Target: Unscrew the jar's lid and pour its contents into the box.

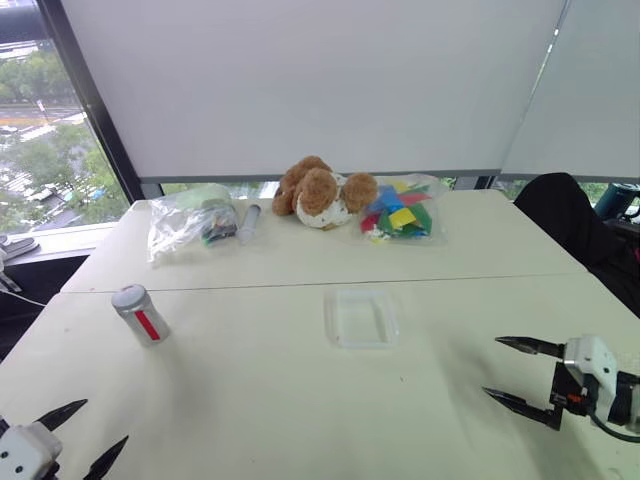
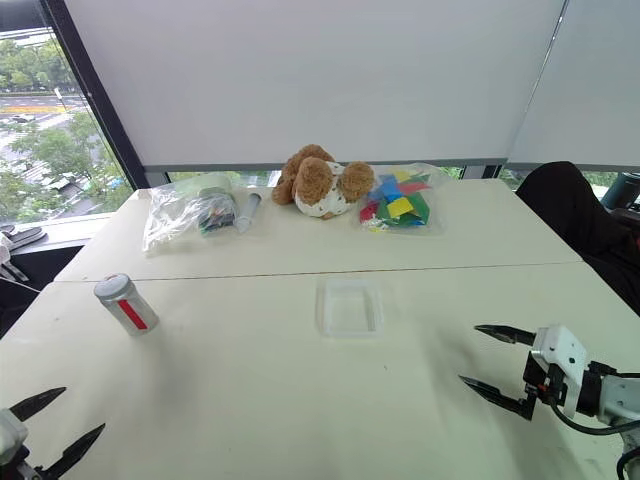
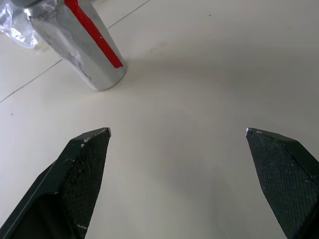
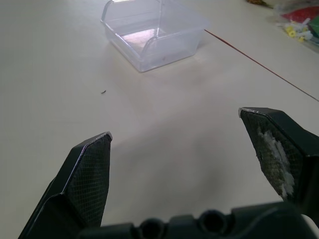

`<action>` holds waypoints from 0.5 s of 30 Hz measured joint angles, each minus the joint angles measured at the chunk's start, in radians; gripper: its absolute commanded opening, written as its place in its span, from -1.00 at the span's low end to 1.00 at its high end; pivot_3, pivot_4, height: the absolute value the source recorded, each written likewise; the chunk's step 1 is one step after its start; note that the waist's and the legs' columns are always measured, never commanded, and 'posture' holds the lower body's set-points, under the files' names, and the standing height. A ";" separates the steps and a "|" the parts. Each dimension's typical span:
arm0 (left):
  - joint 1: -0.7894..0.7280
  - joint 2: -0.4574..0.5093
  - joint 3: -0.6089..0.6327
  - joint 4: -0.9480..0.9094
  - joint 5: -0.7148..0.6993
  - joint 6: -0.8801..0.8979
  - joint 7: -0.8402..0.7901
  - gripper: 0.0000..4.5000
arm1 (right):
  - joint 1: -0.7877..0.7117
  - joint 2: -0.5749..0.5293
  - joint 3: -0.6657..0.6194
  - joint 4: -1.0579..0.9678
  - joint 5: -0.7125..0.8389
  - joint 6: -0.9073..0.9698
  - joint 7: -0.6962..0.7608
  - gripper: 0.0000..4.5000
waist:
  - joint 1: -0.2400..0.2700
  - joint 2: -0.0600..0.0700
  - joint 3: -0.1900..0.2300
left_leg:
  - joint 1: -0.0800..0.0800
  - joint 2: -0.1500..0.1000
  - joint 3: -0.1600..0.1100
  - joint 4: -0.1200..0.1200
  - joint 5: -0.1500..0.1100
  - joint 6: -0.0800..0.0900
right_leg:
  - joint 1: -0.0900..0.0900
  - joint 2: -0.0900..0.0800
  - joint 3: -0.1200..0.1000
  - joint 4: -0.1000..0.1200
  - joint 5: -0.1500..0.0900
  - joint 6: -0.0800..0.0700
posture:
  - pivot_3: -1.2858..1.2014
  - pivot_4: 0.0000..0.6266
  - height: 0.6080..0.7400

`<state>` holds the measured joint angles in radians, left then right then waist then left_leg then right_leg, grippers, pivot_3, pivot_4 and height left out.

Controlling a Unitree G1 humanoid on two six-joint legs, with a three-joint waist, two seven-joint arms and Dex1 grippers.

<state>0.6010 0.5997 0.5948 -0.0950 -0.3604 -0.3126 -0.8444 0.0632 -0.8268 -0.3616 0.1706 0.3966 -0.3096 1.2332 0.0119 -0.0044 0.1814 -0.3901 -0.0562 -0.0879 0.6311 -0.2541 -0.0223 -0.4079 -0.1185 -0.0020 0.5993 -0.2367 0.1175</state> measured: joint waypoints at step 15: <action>0.051 -0.243 0.104 -0.125 -0.241 0.245 0.223 0.99 | -0.174 0.204 0.121 -0.216 0.248 0.186 0.028 1.00 | -0.007 -0.003 0.001 | 0.002 0.001 -0.001 0.001 0.000 0.000 | 0.000 0.000 0.001 0.003 0.001 0.001 | 0.03 -0.52 1.00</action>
<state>0.6522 0.3570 0.6983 -0.2196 -0.6013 -0.0676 -0.6216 -0.1109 -0.6231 -0.2409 -0.0458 0.6451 -0.1238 1.2616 0.0047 -0.0073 0.1820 -0.3883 -0.0549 -0.0894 0.6323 -0.2541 -0.0223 -0.4077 -0.1180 -0.0012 0.6022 -0.2359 0.1182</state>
